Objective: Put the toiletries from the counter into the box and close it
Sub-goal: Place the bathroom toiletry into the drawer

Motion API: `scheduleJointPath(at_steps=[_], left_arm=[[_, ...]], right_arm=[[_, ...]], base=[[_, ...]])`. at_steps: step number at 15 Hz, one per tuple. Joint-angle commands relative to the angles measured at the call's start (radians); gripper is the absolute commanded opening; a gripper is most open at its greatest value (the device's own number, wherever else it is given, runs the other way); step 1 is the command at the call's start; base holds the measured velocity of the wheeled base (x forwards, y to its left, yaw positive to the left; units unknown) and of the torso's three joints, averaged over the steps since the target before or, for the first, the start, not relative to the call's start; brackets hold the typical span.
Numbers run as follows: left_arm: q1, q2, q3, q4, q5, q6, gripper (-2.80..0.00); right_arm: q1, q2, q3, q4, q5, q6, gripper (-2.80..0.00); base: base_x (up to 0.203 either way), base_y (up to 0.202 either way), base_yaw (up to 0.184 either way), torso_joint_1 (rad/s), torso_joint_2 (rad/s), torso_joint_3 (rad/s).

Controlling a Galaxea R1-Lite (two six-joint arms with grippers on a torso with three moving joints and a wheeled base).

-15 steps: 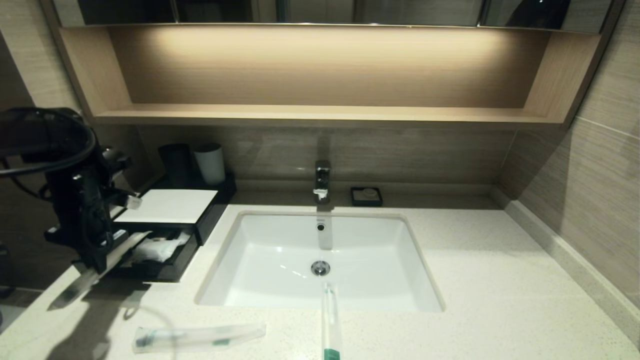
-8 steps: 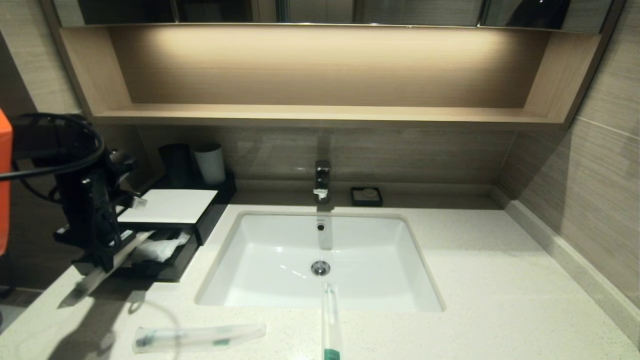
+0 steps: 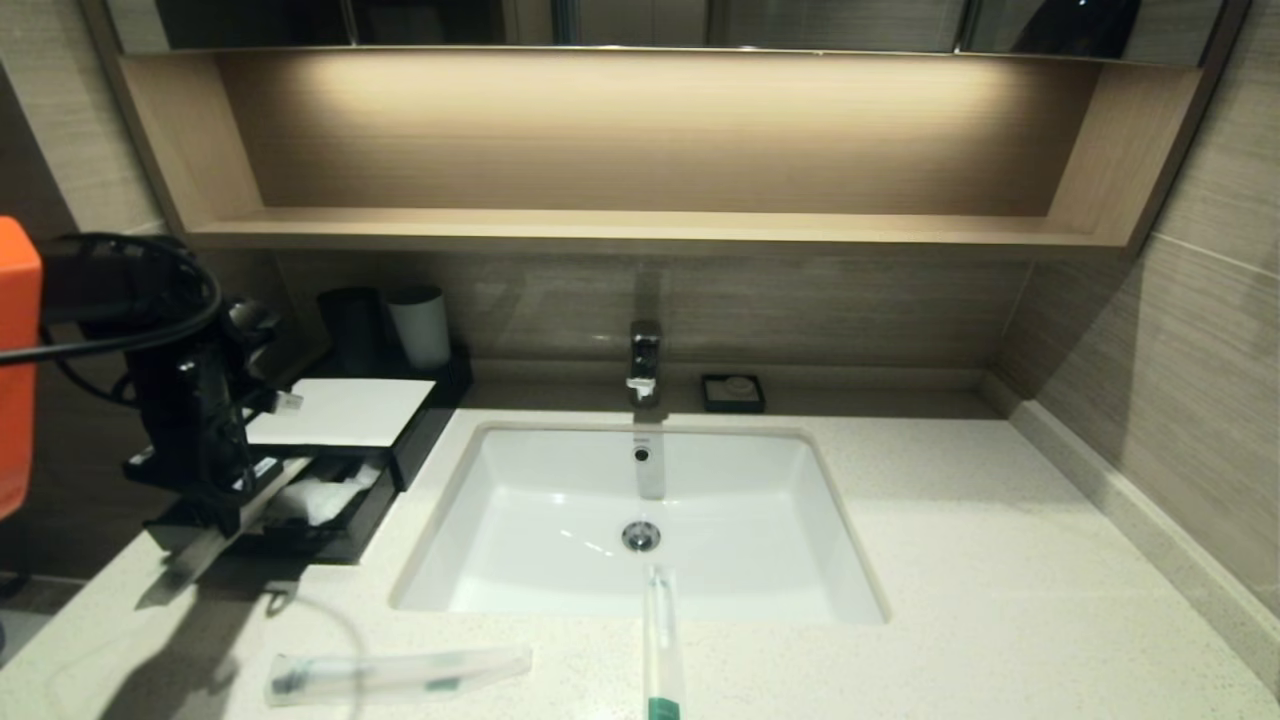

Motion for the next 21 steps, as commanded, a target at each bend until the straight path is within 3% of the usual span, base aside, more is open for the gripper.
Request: scheduleJointPath(at_steps=[1, 21], left_arm=[[0.000, 0.010, 0.000, -0.013, 0.001, -0.010, -2.80], [-0.019, 0.025, 0.000, -0.139, 0.006, -0.040, -2.80]], right_arm=[[0.000, 0.000, 0.002, 0.000, 0.000, 0.000, -2.80], [0.000, 0.000, 0.002, 0.000, 0.000, 0.000, -2.80]], base=[[0.000, 0.000, 0.000, 0.000, 0.00, 0.000], [0.000, 0.000, 0.000, 0.000, 0.00, 0.000]])
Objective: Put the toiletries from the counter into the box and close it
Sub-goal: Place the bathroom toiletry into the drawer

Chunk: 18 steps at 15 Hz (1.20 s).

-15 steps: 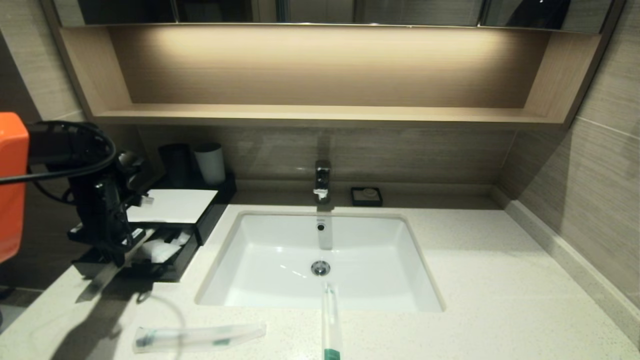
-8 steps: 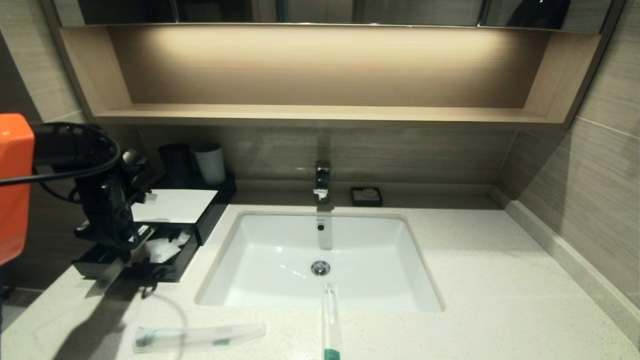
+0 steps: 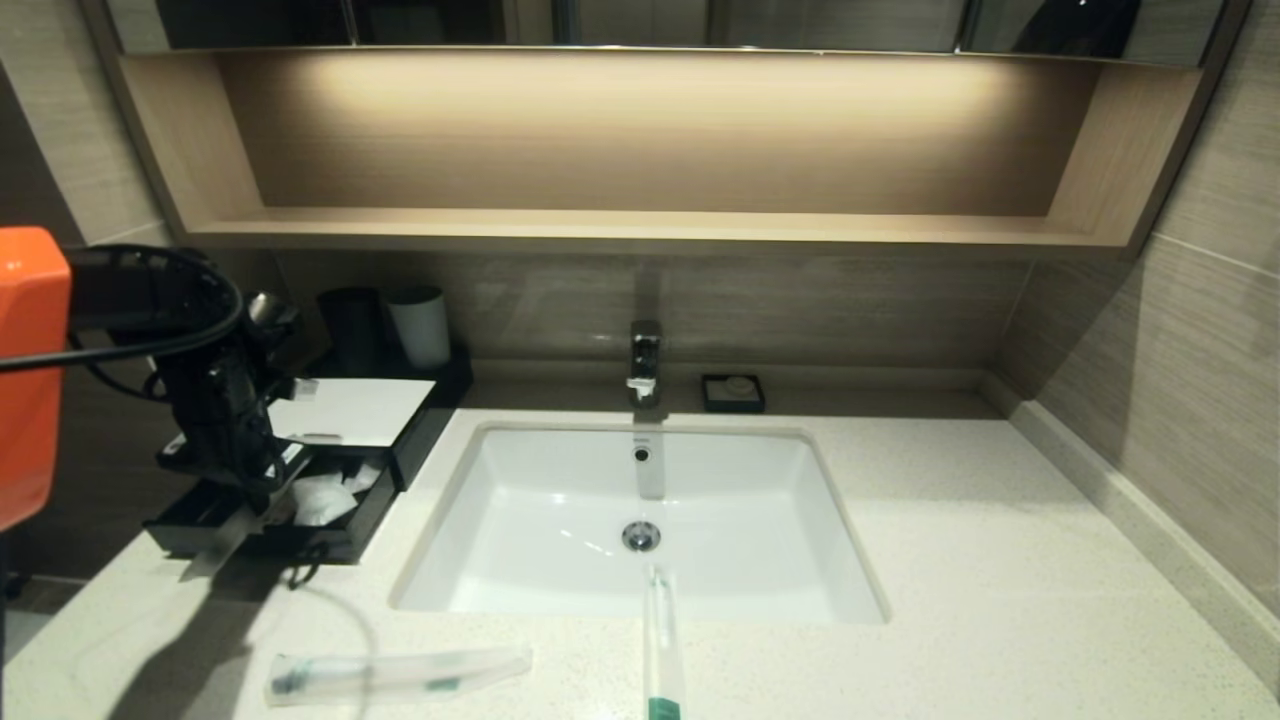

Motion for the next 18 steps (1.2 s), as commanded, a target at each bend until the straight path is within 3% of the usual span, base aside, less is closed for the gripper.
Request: scheduleJointPath(at_steps=[1, 18], left_arm=[[0.000, 0.001, 0.000, -0.002, 0.007, 0.002, -2.80], [-0.001, 0.015, 0.000, -0.132, 0.007, -0.017, -2.80]], right_arm=[[0.000, 0.000, 0.002, 0.000, 0.000, 0.000, -2.80], [0.000, 0.000, 0.002, 0.000, 0.000, 0.000, -2.80]], base=[[0.000, 0.000, 0.000, 0.000, 0.00, 0.000], [0.000, 0.000, 0.000, 0.000, 0.00, 0.000]])
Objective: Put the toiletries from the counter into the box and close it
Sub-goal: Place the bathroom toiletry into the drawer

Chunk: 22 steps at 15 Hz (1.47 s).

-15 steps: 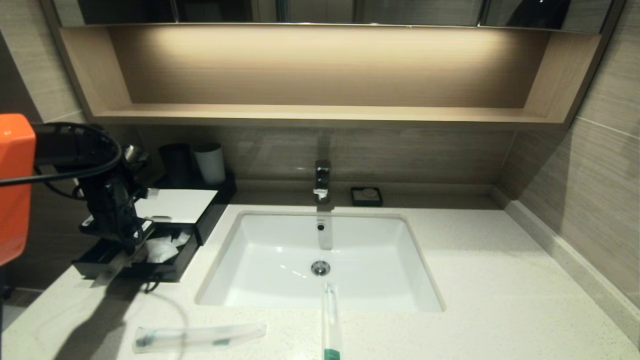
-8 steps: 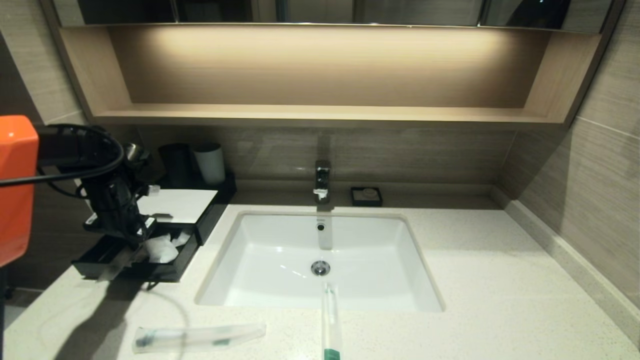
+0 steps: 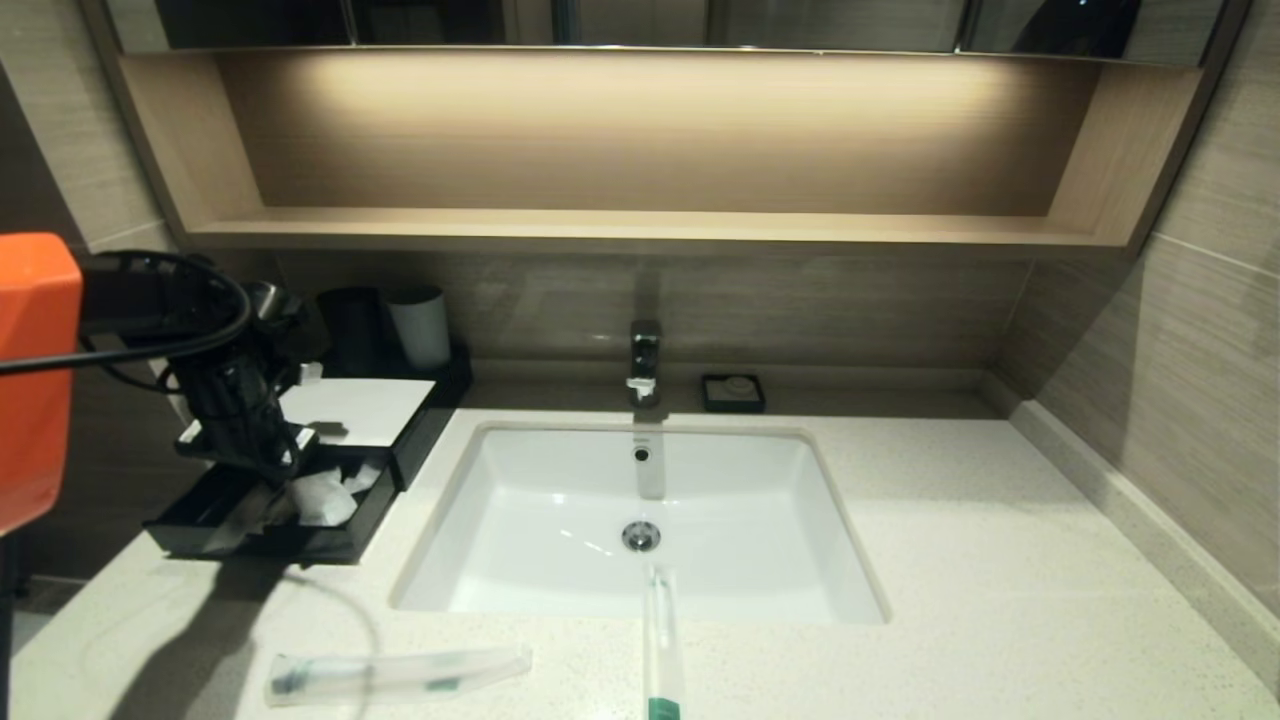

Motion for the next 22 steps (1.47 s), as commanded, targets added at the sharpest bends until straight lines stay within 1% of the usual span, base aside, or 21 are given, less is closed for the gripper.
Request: scheduleJointPath(at_steps=[1, 11, 14, 22], left_arm=[[0.000, 0.005, 0.000, -0.005, 0.002, 0.000, -2.80], [0.000, 0.008, 0.000, -0.054, 0.004, 0.002, -2.80], [0.000, 0.016, 0.000, -0.074, 0.037, 0.002, -2.80], [-0.001, 0.016, 0.000, -0.069, 0.037, 0.002, -2.80]], right_arm=[[0.000, 0.000, 0.002, 0.000, 0.000, 0.000, -2.80], [0.000, 0.000, 0.002, 0.000, 0.000, 0.000, -2.80], [0.000, 0.000, 0.002, 0.000, 0.000, 0.000, -2.80], [0.000, 0.000, 0.002, 0.000, 0.000, 0.000, -2.80]], base=[[0.000, 0.000, 0.000, 0.000, 0.00, 0.000], [0.000, 0.000, 0.000, 0.000, 0.00, 0.000], [0.000, 0.000, 0.000, 0.000, 0.00, 0.000], [0.000, 0.000, 0.000, 0.000, 0.00, 0.000]])
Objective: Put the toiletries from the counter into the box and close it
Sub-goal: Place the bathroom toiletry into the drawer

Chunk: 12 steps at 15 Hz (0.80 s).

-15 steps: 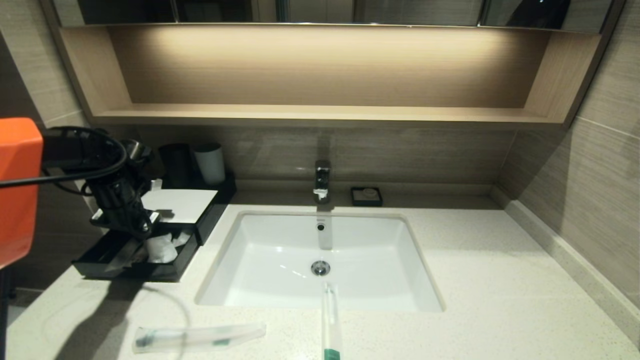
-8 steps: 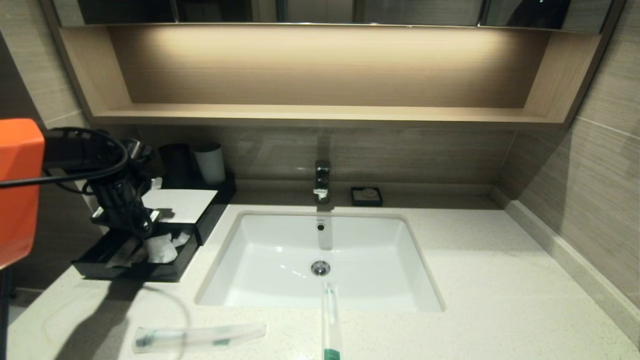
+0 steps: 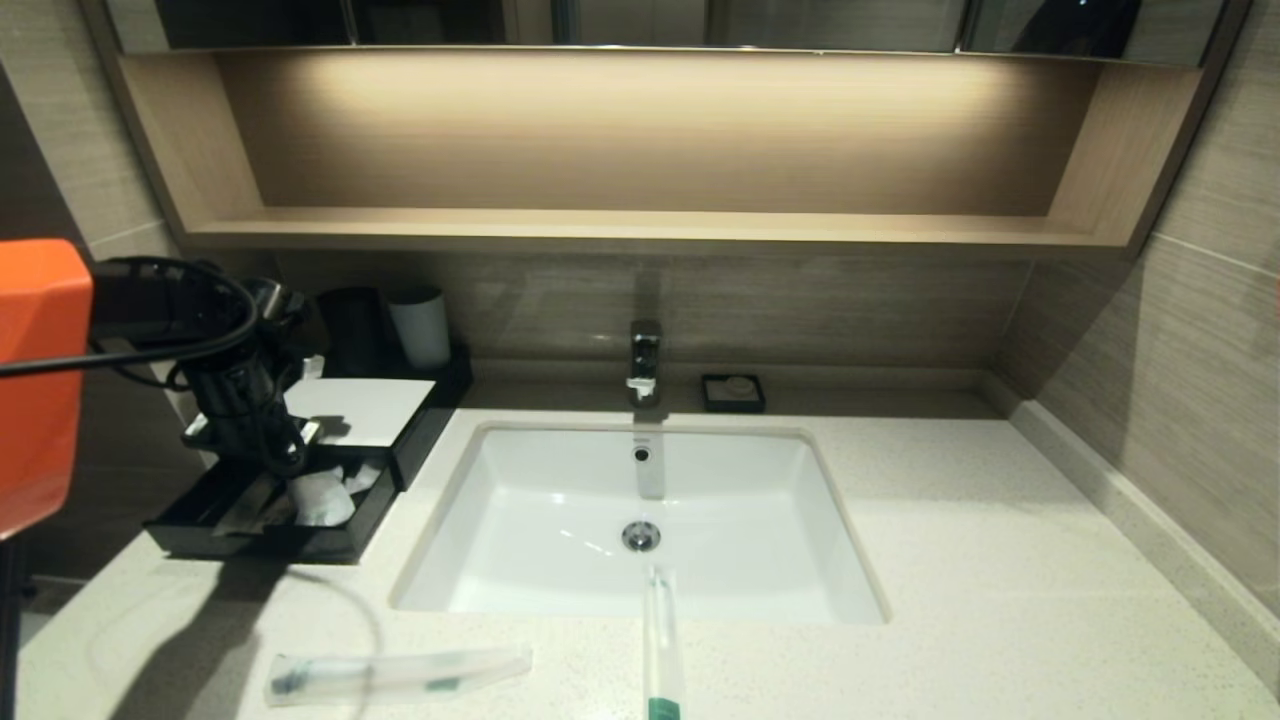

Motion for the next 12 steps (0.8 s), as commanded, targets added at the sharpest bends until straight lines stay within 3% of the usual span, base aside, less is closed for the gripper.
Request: scheduleJointPath(at_steps=[1, 3, 4, 12], left_arm=[[0.000, 0.000, 0.002, 0.013, 0.001, 0.001, -2.80], [0.000, -0.003, 0.002, 0.017, 0.001, 0.001, -2.80], [0.000, -0.005, 0.002, 0.019, 0.001, 0.001, 0.00], [0.000, -0.067, 0.002, 0.063, 0.001, -0.009, 0.00]], right_arm=[[0.000, 0.000, 0.002, -0.001, 0.000, 0.000, -2.80], [0.000, 0.000, 0.002, -0.001, 0.000, 0.000, -2.80], [0.000, 0.000, 0.002, -0.001, 0.000, 0.000, -2.80], [0.000, 0.000, 0.002, -0.001, 0.000, 0.000, -2.80]], base=[[0.000, 0.000, 0.000, 0.000, 0.00, 0.000], [0.000, 0.000, 0.000, 0.000, 0.00, 0.000], [0.000, 0.000, 0.000, 0.000, 0.00, 0.000], [0.000, 0.000, 0.000, 0.000, 0.00, 0.000]])
